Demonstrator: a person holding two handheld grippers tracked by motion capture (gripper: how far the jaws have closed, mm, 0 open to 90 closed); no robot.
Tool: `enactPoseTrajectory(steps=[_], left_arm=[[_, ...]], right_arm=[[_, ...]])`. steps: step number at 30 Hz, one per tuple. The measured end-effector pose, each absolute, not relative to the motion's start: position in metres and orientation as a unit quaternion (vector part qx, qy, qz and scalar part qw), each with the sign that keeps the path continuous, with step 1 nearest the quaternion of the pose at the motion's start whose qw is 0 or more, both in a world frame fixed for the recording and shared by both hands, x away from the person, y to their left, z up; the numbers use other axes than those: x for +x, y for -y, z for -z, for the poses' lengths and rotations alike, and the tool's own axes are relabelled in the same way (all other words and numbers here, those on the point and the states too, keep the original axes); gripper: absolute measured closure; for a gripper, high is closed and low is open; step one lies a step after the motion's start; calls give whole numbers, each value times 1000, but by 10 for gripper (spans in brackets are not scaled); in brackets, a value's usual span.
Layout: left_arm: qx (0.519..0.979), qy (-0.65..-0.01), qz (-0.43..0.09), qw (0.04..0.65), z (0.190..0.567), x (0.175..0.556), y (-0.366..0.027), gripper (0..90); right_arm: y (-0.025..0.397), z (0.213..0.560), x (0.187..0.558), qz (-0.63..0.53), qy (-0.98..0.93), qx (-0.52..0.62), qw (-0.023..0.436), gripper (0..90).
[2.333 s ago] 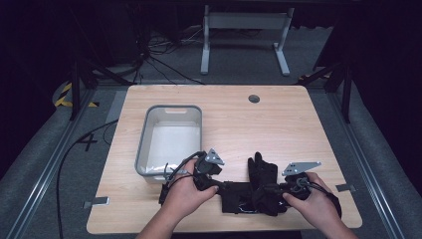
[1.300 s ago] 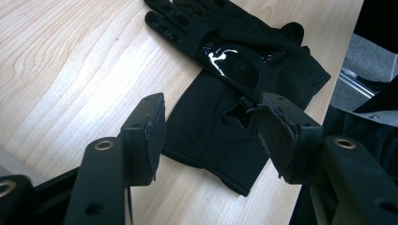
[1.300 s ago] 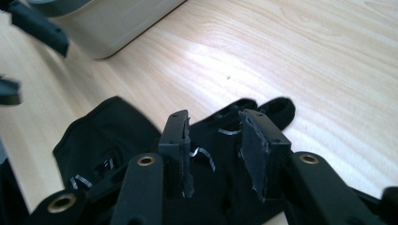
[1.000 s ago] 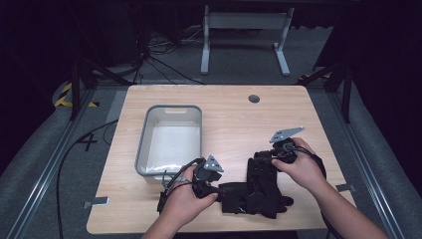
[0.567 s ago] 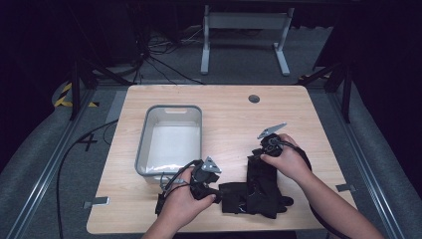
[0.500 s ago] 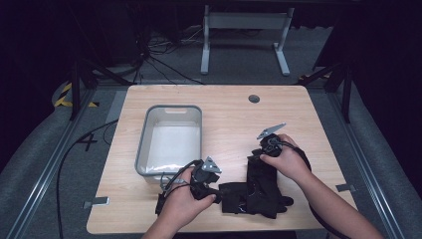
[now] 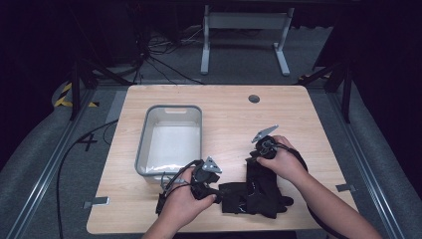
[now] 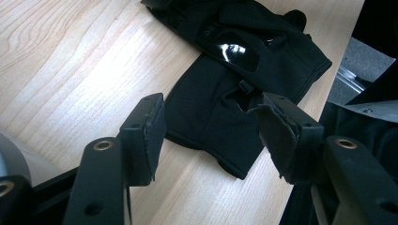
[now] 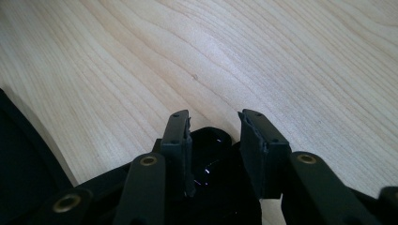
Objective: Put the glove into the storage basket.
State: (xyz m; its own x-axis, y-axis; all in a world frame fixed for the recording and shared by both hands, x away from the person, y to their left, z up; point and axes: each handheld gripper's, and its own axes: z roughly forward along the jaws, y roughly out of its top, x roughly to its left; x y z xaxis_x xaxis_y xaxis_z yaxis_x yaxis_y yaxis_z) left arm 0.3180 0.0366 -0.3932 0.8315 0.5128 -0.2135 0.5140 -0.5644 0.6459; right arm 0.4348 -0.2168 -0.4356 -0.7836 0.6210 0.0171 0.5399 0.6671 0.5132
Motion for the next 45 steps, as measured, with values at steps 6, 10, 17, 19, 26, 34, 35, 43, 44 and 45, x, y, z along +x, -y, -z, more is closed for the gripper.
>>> enactPoseTrajectory(steps=[6, 10, 17, 19, 26, 34, 35, 43, 44, 45], left_arm=[[885, -289, 3, 364, 394, 318, -35, 425], [886, -286, 4, 364, 394, 317, -34, 425], [888, -283, 9, 362, 397, 317, -31, 425], [890, -282, 12, 359, 399, 318, -29, 425], [896, -270, 30, 350, 411, 316, -13, 429], [909, -227, 52, 346, 418, 304, 17, 457], [912, -220, 53, 343, 420, 303, 21, 457], [922, -209, 59, 320, 430, 299, 36, 447], [923, -212, 58, 317, 432, 300, 38, 418], [923, -215, 60, 312, 434, 300, 39, 418]], right_arm=[[214, 436, 435, -242, -913, 318, 85, 718], [213, 435, 435, -236, -916, 313, 92, 807], [216, 434, 433, -245, -909, 326, 85, 856], [218, 433, 432, -248, -907, 329, 85, 858], [224, 420, 426, -268, -900, 333, 87, 858], [229, 418, 424, -280, -893, 343, 86, 857], [230, 418, 424, -282, -892, 344, 86, 857], [232, 418, 424, -291, -892, 337, 79, 856], [232, 419, 424, -292, -891, 339, 76, 855], [232, 419, 424, -292, -891, 339, 76, 855]])
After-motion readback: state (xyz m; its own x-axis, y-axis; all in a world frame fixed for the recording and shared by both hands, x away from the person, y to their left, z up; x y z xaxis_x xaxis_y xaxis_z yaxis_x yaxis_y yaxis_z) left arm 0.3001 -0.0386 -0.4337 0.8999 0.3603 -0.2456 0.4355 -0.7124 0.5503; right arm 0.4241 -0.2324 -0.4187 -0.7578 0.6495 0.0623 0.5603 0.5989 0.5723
